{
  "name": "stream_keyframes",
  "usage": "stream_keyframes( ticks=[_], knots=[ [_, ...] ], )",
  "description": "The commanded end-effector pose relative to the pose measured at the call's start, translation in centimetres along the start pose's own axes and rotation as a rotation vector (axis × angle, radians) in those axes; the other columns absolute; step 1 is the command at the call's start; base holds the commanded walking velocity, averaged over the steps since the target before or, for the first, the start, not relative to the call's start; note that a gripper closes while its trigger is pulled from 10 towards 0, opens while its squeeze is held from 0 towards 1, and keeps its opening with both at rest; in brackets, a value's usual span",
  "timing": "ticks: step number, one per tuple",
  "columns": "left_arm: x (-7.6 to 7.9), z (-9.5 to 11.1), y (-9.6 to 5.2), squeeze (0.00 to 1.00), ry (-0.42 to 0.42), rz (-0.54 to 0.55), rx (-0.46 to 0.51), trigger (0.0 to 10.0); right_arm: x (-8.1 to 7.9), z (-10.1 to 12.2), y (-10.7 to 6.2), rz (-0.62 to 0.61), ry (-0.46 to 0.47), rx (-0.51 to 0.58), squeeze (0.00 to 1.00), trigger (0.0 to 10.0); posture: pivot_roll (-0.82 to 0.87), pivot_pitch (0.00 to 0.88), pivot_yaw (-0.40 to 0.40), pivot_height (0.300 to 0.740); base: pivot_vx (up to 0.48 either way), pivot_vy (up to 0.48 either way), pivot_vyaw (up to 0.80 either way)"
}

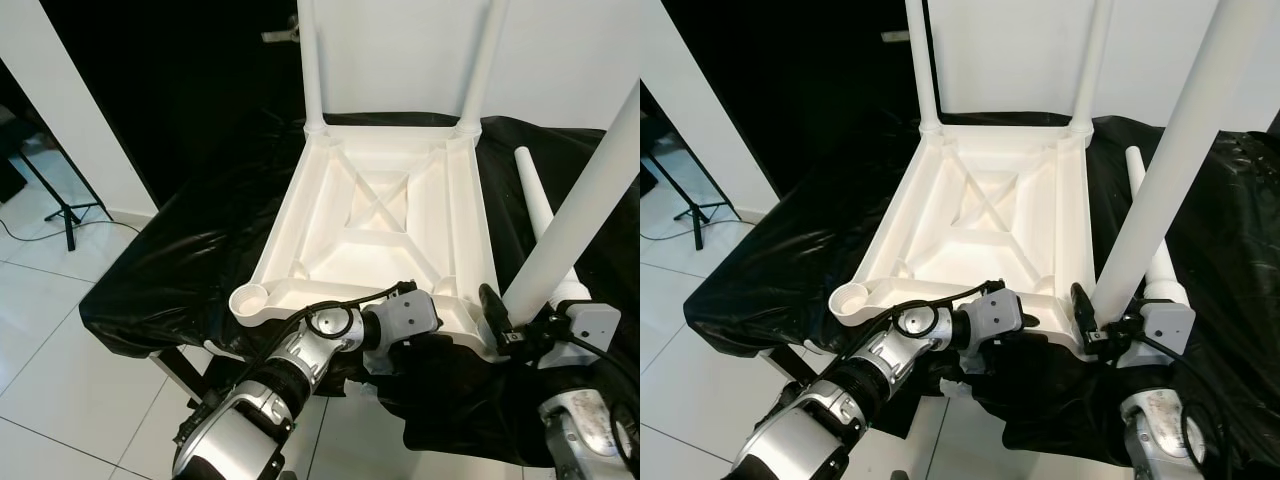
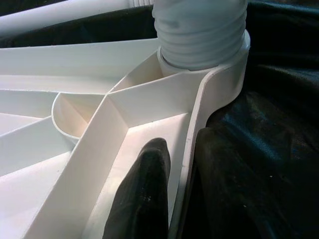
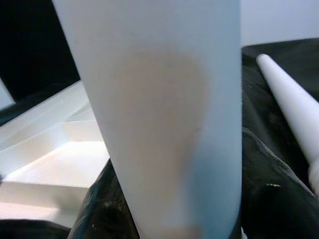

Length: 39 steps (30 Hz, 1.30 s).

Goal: Building children table

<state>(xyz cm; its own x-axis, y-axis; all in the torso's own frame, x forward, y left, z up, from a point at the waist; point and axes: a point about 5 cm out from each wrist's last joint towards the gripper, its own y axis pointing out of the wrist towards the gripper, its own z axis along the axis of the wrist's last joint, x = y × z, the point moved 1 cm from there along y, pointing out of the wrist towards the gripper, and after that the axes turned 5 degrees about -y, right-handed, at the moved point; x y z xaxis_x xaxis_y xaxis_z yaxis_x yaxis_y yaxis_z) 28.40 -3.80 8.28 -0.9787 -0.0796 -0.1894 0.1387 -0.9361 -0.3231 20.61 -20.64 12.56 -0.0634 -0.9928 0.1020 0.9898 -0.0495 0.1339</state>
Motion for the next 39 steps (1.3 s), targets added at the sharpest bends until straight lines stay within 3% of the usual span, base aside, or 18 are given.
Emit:
stream_keyframes(
  ticks=[1,3,11,12,17,18,22,24,29,30,34,39],
  knots=[
    [1.0,-3.1,-0.6,0.0,-0.075,-0.007,-0.12,10.0,0.6,-1.4,-1.0,-0.089,0.039,-0.077,0.0,0.0,0.08,0.0,0.041,0.74,0.0,0.0,0.0],
    [0.9,-3.3,-0.8,0.0,-0.078,-0.001,-0.124,10.0,1.3,-1.4,-1.3,-0.165,0.02,-0.086,0.0,0.0,0.07,0.0,0.044,0.74,0.0,0.0,0.0],
    [1.2,-3.5,-0.8,0.0,-0.081,-0.009,-0.127,10.0,0.2,-1.6,-0.9,-0.079,0.043,-0.094,0.0,0.0,0.07,0.0,0.044,0.74,0.0,0.0,0.0],
    [1.1,-3.4,-0.7,0.0,-0.08,-0.009,-0.126,10.0,0.3,-1.5,-0.7,-0.049,0.026,-0.08,1.0,10.0,0.06,0.0,0.045,0.74,0.0,0.0,0.0],
    [1.1,-3.2,-0.5,0.0,-0.081,-0.008,-0.123,10.0,1.1,-0.4,0.3,0.092,-0.005,-0.018,1.0,10.0,0.05,0.0,0.044,0.74,0.0,0.0,0.0],
    [1.0,-3.2,-0.5,0.0,-0.082,-0.007,-0.123,10.0,1.4,0.0,0.6,0.15,-0.01,-0.001,0.0,10.0,0.05,0.0,0.043,0.74,0.0,0.0,0.0],
    [1.0,-3.2,-0.6,0.0,-0.083,-0.006,-0.123,10.0,1.5,0.3,0.8,0.186,-0.015,0.008,0.0,10.0,0.05,0.0,0.043,0.74,0.0,0.0,0.0],
    [1.1,-3.3,-0.6,0.0,-0.085,-0.006,-0.125,10.0,1.9,0.5,1.2,0.294,-0.001,-0.008,0.0,10.0,0.05,0.0,0.041,0.74,0.0,0.0,0.0],
    [1.1,-3.3,-0.6,0.0,-0.09,-0.002,-0.124,10.0,2.1,0.4,1.3,0.393,0.031,-0.049,0.0,10.0,0.05,0.0,0.038,0.74,0.0,0.0,0.0],
    [1.1,-3.3,-0.6,0.0,-0.093,0.0,-0.123,10.0,2.1,0.5,1.2,0.437,0.038,-0.056,0.0,0.0,0.05,0.0,0.038,0.74,0.0,0.0,0.0],
    [1.1,-3.2,-0.5,0.0,-0.095,0.0,-0.121,10.0,2.3,0.6,1.2,0.505,0.077,-0.072,0.0,0.0,0.05,0.0,0.036,0.74,0.0,0.0,0.0],
    [1.0,-3.2,-0.5,0.0,-0.095,0.0,-0.122,10.0,2.8,0.5,1.4,0.503,0.149,-0.097,0.0,0.0,0.05,0.0,0.036,0.74,0.0,0.0,0.0]
  ],
)
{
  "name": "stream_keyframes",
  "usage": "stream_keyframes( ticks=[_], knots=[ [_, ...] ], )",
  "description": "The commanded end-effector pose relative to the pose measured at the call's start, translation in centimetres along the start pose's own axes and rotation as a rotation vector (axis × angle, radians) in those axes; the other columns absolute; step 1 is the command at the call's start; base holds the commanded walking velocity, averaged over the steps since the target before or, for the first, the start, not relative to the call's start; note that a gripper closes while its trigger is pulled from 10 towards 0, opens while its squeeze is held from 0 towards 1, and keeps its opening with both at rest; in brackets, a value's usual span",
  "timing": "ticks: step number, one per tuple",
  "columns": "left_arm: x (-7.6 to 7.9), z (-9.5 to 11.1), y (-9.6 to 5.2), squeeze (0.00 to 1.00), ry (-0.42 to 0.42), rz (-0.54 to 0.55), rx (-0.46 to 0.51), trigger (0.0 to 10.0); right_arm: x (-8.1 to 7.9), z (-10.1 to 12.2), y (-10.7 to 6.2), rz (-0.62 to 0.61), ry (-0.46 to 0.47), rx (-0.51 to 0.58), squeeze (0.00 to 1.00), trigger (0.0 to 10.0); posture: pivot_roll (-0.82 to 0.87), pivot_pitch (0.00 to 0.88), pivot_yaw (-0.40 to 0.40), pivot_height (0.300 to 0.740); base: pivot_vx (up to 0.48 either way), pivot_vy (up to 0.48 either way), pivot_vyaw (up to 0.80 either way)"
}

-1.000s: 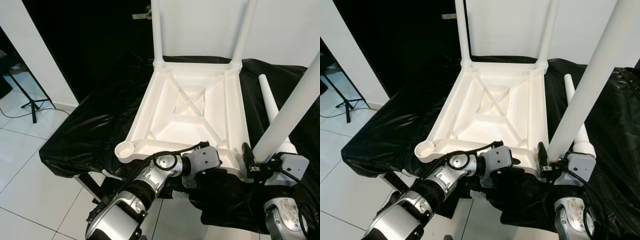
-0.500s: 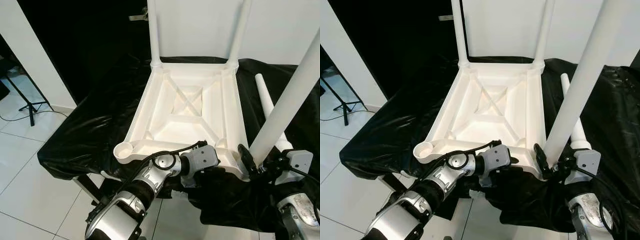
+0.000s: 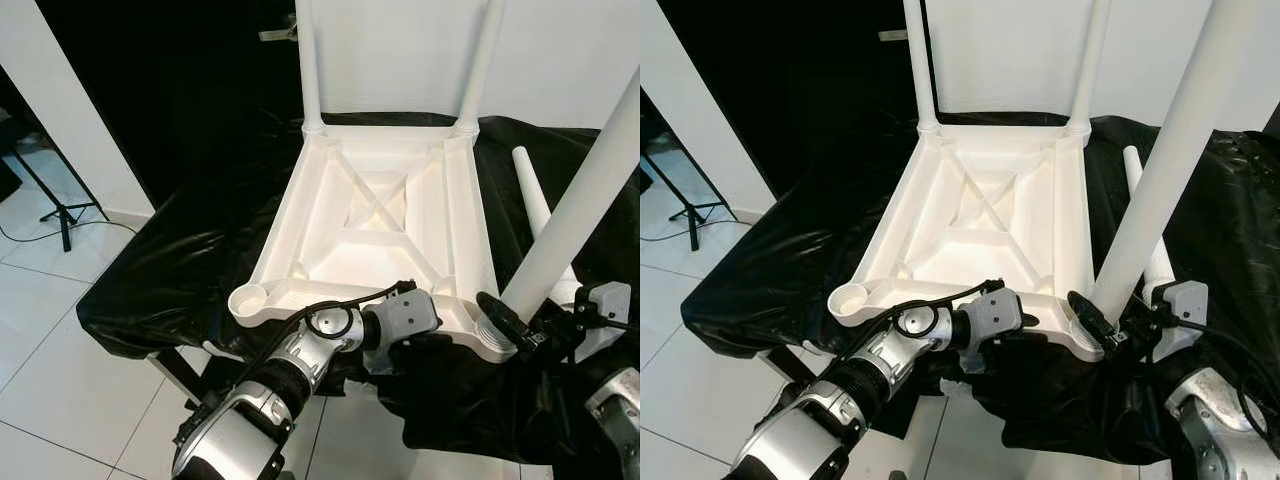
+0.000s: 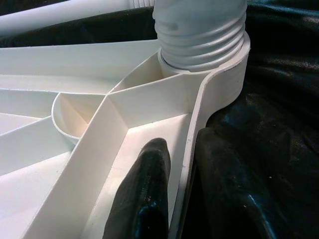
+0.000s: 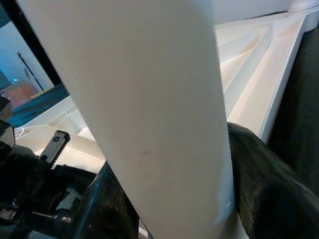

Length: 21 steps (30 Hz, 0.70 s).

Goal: Building children table

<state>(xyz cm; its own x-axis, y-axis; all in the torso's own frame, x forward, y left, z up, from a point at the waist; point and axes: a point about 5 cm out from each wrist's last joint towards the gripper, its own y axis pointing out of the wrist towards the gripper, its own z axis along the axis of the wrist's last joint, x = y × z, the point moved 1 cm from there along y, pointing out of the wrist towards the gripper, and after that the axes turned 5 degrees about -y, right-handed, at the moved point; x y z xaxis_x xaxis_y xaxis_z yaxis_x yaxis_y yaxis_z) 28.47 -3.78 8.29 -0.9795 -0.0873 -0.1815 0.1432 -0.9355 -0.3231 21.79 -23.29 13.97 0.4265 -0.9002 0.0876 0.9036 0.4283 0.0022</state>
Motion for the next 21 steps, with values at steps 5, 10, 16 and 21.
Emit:
stream_keyframes(
  ticks=[5,10,16,21],
  knots=[
    [1.0,-3.2,-0.4,0.0,-0.084,-0.004,-0.12,10.0,-0.3,-0.6,-0.1,-0.005,0.121,0.017,0.0,0.0,0.05,0.0,0.034,0.74,0.0,0.0,0.0],
    [0.8,-3.1,-0.5,0.0,-0.083,0.01,-0.117,10.0,-1.4,-0.7,0.2,-0.374,0.045,0.064,0.0,0.0,0.07,0.0,0.019,0.74,0.0,0.0,0.0],
    [0.9,-3.4,-0.8,0.0,-0.089,0.012,-0.122,10.0,-0.7,-1.1,-1.6,-0.735,0.012,0.031,0.0,0.0,0.07,0.0,0.024,0.74,0.0,0.0,0.0],
    [0.7,-3.3,-0.8,0.0,-0.089,0.017,-0.121,10.0,-0.9,-0.5,-1.6,-0.768,0.018,0.051,0.0,0.0,0.08,0.0,0.023,0.74,0.0,0.0,0.0]
  ],
)
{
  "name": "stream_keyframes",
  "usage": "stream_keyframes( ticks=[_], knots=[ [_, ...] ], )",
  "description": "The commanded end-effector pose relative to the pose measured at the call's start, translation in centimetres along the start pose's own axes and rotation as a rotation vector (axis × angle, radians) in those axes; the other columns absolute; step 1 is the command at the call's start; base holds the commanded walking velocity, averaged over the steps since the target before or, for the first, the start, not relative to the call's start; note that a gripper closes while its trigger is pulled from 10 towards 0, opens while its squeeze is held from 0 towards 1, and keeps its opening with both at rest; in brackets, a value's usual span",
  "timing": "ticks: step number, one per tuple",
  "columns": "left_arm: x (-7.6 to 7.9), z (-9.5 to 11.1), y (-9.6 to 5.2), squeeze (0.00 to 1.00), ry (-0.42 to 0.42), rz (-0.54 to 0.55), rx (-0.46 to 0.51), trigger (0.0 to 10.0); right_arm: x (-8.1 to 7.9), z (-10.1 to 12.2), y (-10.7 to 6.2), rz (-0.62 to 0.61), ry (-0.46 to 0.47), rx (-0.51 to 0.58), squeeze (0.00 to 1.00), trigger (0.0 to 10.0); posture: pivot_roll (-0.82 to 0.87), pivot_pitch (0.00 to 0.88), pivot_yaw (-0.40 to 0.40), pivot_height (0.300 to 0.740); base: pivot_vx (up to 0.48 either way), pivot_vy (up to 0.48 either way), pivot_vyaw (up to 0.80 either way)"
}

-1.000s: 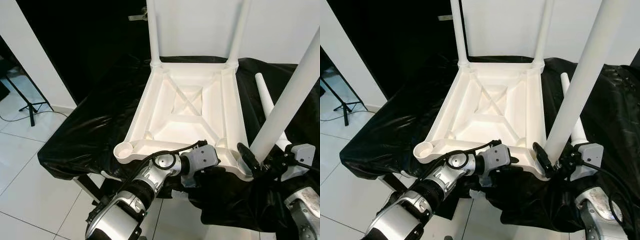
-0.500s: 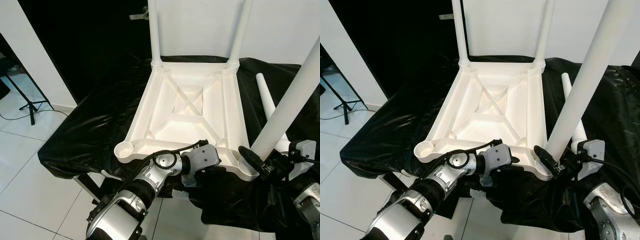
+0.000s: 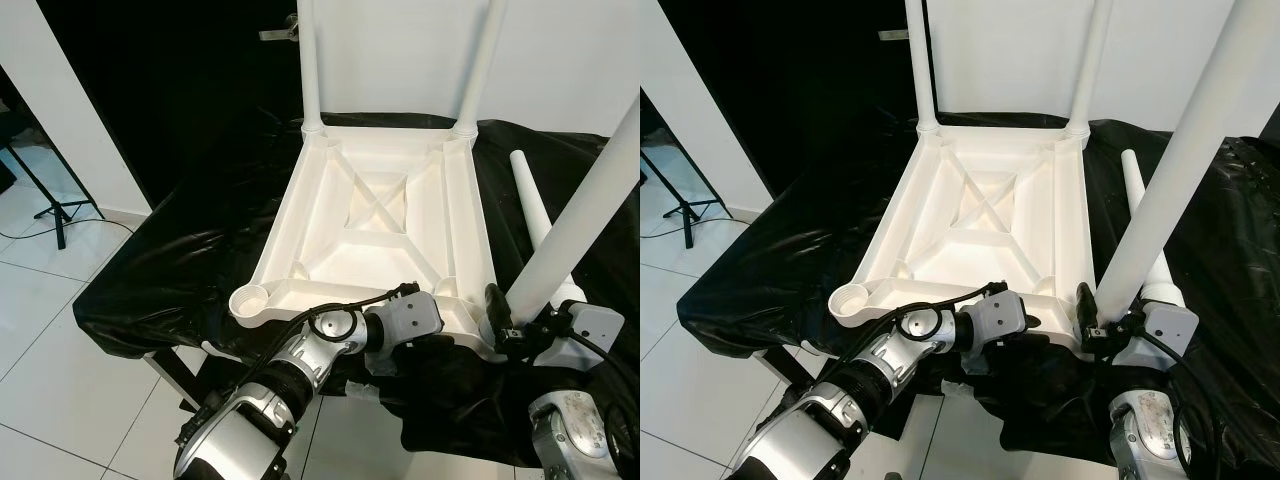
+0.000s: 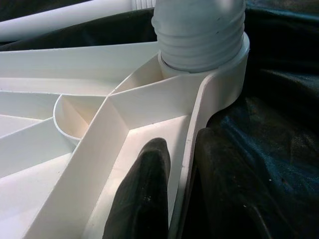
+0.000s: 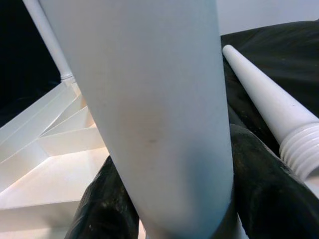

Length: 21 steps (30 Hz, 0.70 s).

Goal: Building children table

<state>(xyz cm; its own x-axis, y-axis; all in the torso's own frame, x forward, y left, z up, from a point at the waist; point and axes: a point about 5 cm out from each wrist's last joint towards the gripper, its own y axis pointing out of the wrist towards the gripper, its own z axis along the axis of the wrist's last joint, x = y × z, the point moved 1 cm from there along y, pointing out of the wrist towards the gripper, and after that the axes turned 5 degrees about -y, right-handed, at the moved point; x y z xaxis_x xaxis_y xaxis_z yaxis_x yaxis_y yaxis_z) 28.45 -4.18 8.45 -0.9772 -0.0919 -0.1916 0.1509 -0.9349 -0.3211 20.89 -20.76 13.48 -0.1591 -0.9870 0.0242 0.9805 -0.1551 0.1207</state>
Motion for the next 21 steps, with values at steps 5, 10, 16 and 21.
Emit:
stream_keyframes(
  ticks=[5,10,16,21],
  knots=[
    [0.7,-3.5,-1.1,0.0,-0.096,0.01,-0.122,10.0,2.3,-0.1,-0.6,-0.163,-0.023,-0.021,0.0,0.0,0.08,0.0,0.023,0.74,0.0,0.0,0.0],
    [0.9,-3.6,-1.0,0.0,-0.095,0.003,-0.125,10.0,1.8,0.0,-0.1,-0.051,-0.031,-0.004,1.0,10.0,0.06,0.0,0.034,0.74,0.0,0.0,0.0],
    [1.2,-3.5,-0.8,0.0,-0.095,-0.014,-0.121,10.0,0.7,1.8,2.2,0.383,-0.082,0.062,0.0,10.0,0.06,0.0,0.036,0.74,0.0,0.0,0.0],
    [1.3,-3.6,-0.8,0.0,-0.097,-0.008,-0.124,10.0,0.7,2.1,3.0,0.606,-0.077,0.011,0.0,10.0,0.06,0.0,0.029,0.74,0.0,0.0,0.0]
  ],
)
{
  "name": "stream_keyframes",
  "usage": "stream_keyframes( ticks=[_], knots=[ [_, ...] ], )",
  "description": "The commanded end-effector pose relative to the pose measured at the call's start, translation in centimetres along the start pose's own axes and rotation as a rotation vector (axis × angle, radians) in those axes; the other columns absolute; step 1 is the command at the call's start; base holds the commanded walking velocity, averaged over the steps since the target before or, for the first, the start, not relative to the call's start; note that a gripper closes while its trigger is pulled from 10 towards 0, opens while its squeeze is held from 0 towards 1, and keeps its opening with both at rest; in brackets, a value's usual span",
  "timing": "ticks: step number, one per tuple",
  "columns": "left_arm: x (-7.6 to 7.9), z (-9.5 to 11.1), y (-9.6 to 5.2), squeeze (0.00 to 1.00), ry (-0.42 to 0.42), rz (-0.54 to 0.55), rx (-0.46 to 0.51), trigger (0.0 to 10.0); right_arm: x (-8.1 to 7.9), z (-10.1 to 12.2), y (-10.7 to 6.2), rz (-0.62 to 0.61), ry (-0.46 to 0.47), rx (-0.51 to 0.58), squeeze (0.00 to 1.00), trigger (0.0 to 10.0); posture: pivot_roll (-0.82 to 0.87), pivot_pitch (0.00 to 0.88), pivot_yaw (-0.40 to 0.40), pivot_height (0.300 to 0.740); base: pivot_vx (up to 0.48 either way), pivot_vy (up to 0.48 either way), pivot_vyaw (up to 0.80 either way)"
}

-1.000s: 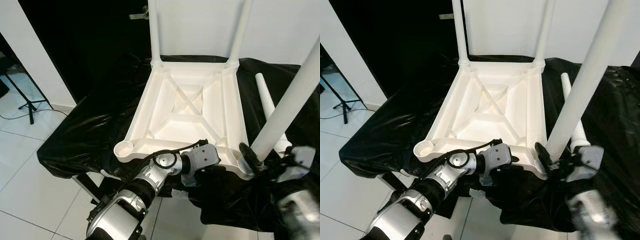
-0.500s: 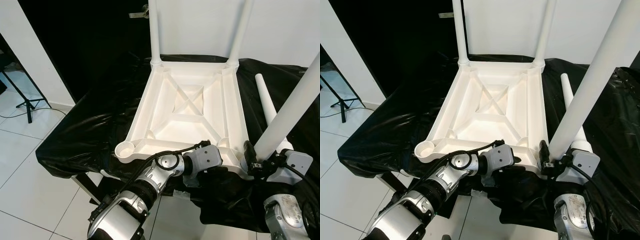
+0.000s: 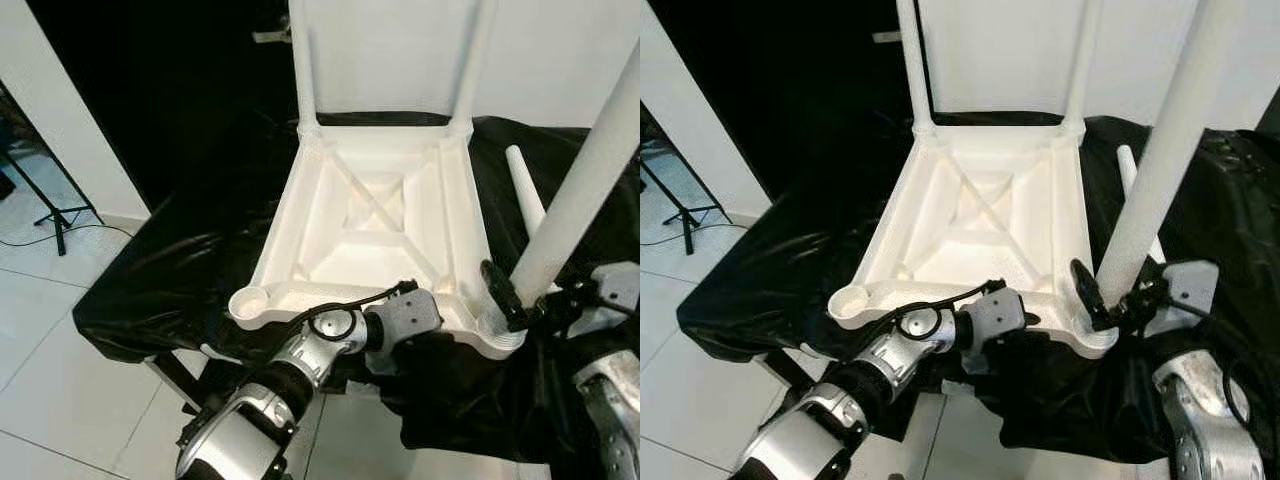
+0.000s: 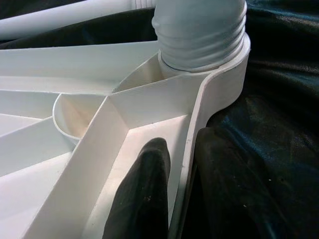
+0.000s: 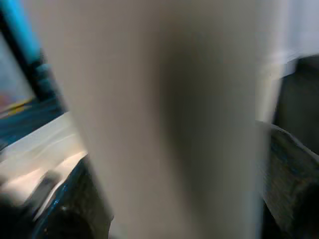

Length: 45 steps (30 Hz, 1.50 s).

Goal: Building children table

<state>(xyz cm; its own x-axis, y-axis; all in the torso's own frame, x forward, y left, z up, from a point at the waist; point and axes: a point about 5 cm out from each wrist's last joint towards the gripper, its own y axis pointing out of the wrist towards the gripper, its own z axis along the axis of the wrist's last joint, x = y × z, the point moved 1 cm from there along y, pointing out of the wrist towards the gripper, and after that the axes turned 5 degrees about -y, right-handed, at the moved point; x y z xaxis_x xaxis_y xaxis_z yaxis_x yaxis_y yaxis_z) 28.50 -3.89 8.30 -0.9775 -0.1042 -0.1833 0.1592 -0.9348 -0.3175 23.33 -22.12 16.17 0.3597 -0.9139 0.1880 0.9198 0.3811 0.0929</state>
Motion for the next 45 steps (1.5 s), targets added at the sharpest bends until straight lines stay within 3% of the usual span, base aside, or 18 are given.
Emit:
stream_keyframes(
  ticks=[1,9,21,22,24,25,26,28,30,31,32,33,41,43,45],
  knots=[
    [1.3,-3.5,-0.6,0.0,-0.087,-0.015,-0.126,10.0,0.0,-0.2,0.3,0.089,0.057,-0.023,0.0,10.0,0.06,0.0,0.029,0.74,0.0,0.0,0.0],
    [1.6,-3.6,-0.6,0.0,-0.092,-0.015,-0.126,10.0,0.3,-0.9,0.2,0.188,0.104,-0.097,0.0,10.0,0.07,0.0,0.02,0.74,0.0,0.0,0.0],
    [1.4,-3.5,-0.6,0.0,-0.085,-0.016,-0.125,10.0,0.3,-2.6,-0.6,0.187,0.101,-0.15,0.0,10.0,0.06,0.0,0.033,0.74,0.0,0.0,0.0],
    [1.4,-3.5,-0.6,0.0,-0.084,-0.018,-0.125,10.0,0.2,-2.6,-0.7,0.187,0.104,-0.147,0.0,8.2,0.06,0.0,0.035,0.74,0.0,0.0,0.0],
    [1.4,-3.4,-0.6,0.0,-0.083,-0.02,-0.125,10.0,0.2,-2.7,-0.7,0.188,0.105,-0.148,0.0,8.2,0.06,0.0,0.036,0.74,0.0,0.0,0.0],
    [1.4,-3.4,-0.5,0.0,-0.082,-0.022,-0.125,10.0,0.1,-2.7,-0.8,0.194,0.11,-0.155,0.0,4.8,0.06,0.0,0.037,0.74,0.0,0.0,0.0],
    [1.4,-3.4,-0.5,0.0,-0.082,-0.022,-0.125,10.0,0.1,-2.7,-0.8,0.194,0.11,-0.155,0.0,4.8,0.06,0.0,0.037,0.74,0.0,0.0,0.0],
    [1.4,-3.4,-0.5,0.0,-0.08,-0.023,-0.125,10.0,0.0,-2.9,-0.9,0.204,0.115,-0.166,0.0,7.2,0.06,0.0,0.036,0.74,0.0,0.0,0.0],
    [1.4,-3.4,-0.5,0.0,-0.08,-0.023,-0.125,10.0,0.0,-2.9,-0.9,0.204,0.115,-0.166,0.0,7.2,0.06,0.0,0.036,0.74,0.0,0.0,0.0],
    [1.4,-3.3,-0.5,0.0,-0.08,-0.023,-0.124,10.0,-0.1,-3.0,-0.9,0.208,0.113,-0.172,0.0,2.3,0.06,0.0,0.035,0.74,0.0,0.0,0.0],
    [1.4,-3.3,-0.5,0.0,-0.08,-0.023,-0.124,10.0,-0.1,-3.0,-0.9,0.208,0.113,-0.172,0.0,2.3,0.06,0.0,0.035,0.74,0.0,0.0,0.0],
    [1.4,-3.3,-0.5,0.0,-0.08,-0.023,-0.124,10.0,-0.3,-3.2,-1.0,0.216,0.106,-0.18,0.0,0.0,0.06,0.0,0.034,0.74,0.0,0.0,0.0],
    [1.5,-3.4,-0.5,0.0,-0.081,-0.024,-0.125,10.0,-1.8,-4.5,-1.5,0.192,0.096,-0.217,0.0,0.0,0.06,0.0,0.037,0.74,0.0,0.0,0.0],
    [1.3,-3.3,-0.5,0.0,-0.078,-0.02,-0.127,10.0,-3.1,-5.5,-2.1,0.08,0.102,-0.233,0.0,0.0,0.06,0.0,0.036,0.74,0.0,0.0,0.0],
    [1.3,-3.3,-0.5,0.0,-0.078,-0.02,-0.127,10.0,-3.1,-5.5,-2.1,0.08,0.102,-0.233,0.0,0.0,0.06,0.0,0.036,0.74,0.0,0.0,0.0]
  ],
)
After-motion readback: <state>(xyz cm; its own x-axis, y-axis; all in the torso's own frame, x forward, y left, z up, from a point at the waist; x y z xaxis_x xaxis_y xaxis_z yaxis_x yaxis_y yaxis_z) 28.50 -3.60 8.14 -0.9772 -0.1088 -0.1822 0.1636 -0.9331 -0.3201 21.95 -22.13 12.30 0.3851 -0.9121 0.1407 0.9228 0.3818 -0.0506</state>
